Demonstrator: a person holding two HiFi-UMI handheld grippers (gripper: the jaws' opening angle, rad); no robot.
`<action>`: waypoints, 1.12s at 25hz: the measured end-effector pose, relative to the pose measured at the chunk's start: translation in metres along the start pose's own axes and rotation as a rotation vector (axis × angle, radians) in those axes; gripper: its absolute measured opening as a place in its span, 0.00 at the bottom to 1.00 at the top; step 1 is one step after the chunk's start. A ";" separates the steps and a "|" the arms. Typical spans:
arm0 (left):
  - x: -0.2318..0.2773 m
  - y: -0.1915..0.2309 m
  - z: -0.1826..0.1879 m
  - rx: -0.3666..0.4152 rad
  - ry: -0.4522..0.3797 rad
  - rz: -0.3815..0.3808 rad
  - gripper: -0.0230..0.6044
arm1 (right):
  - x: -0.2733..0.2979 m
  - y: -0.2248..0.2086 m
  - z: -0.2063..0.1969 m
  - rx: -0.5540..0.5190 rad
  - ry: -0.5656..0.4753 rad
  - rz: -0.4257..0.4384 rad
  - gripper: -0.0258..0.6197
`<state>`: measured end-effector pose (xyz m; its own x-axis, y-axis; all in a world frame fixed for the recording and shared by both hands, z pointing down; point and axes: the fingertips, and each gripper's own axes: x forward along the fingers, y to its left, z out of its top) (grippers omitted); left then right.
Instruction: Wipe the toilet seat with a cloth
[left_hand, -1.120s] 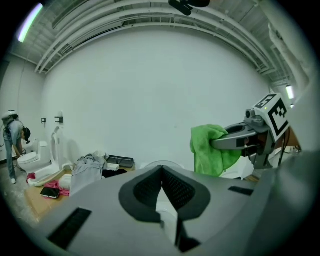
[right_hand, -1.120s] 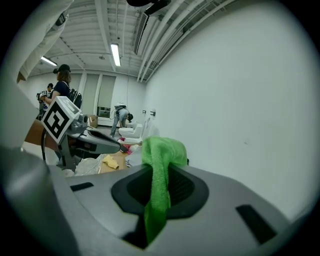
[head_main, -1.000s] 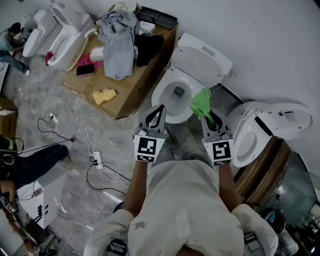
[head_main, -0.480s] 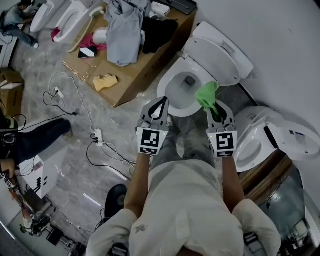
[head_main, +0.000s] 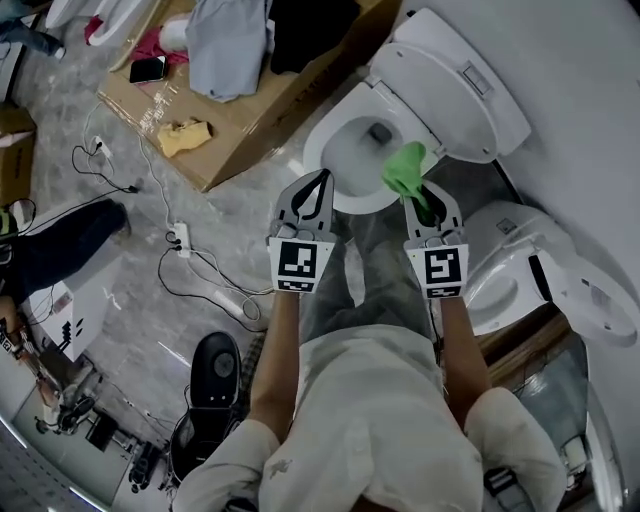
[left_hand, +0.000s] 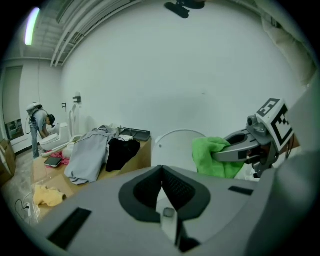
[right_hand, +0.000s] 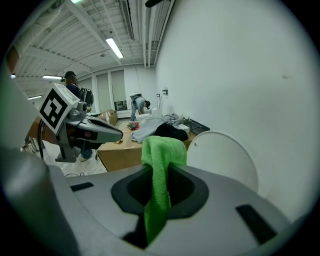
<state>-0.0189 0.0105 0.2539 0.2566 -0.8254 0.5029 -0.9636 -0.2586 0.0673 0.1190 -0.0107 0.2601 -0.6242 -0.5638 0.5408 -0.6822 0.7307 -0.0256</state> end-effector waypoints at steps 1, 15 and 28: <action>0.004 0.001 -0.005 -0.004 0.003 0.005 0.06 | 0.005 -0.001 -0.005 -0.002 0.003 0.004 0.11; 0.056 0.017 -0.074 -0.025 0.039 -0.022 0.06 | 0.089 -0.013 -0.070 0.009 0.041 -0.003 0.11; 0.107 0.034 -0.121 -0.046 0.067 -0.102 0.06 | 0.160 -0.030 -0.116 0.005 0.112 -0.069 0.11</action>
<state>-0.0335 -0.0256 0.4143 0.3489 -0.7605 0.5476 -0.9357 -0.3147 0.1592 0.0845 -0.0781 0.4450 -0.5294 -0.5657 0.6323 -0.7242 0.6895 0.0106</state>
